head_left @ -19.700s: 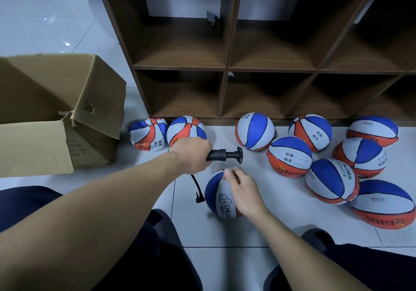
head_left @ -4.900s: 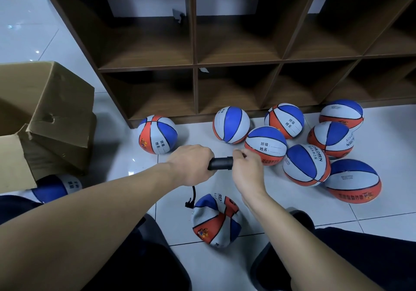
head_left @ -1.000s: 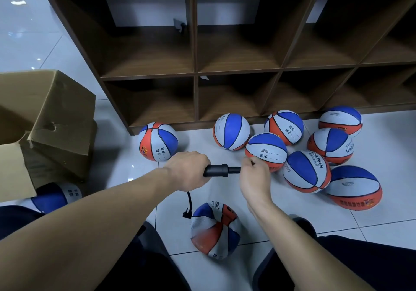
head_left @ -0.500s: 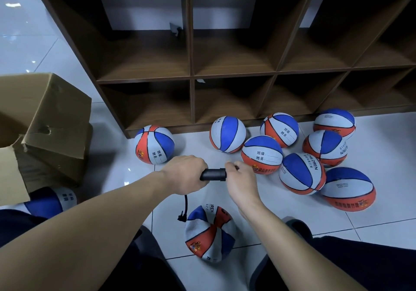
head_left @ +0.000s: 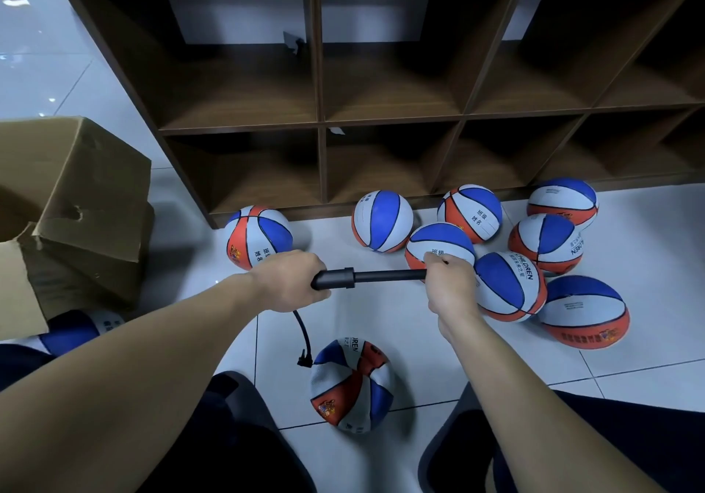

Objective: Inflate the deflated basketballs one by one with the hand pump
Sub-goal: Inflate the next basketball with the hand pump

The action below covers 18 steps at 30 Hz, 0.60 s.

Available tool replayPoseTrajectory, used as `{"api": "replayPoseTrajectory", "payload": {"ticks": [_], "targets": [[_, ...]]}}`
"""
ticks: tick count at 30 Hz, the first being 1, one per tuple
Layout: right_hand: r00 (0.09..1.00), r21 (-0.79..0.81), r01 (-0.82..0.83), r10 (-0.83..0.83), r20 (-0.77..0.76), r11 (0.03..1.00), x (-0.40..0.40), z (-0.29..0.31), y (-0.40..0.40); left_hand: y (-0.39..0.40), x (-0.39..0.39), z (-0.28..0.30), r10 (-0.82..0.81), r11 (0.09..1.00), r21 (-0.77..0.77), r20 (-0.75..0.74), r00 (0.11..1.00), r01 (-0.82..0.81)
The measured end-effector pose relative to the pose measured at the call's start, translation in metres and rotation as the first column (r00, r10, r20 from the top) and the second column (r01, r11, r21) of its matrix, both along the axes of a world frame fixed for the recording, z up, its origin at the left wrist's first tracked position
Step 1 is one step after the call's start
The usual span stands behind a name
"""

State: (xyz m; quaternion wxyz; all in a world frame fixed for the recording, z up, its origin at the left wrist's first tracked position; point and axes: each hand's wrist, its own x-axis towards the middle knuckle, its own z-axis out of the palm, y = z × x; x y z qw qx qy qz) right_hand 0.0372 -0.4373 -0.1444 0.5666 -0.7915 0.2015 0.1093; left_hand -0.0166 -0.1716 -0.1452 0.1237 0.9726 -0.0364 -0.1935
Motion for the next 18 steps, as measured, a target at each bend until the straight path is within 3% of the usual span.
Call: {"api": "replayPoseTrajectory", "payload": {"ticks": [7, 18], "targets": [[0.987, -0.11, -0.069, 0.083, 0.137, 0.992, -0.021, -0.002, 0.023, -0.015, -0.002, 0.003, -0.006, 0.999, 0.034, 0.034, 0.999, 0.004], [0.971, -0.094, -0.189, 0.2, 0.133, 0.977, -0.044, -0.01, 0.05, -0.042, -0.004, 0.008, -0.08, 0.996, 0.048, 0.091, 0.993, 0.076]]}}
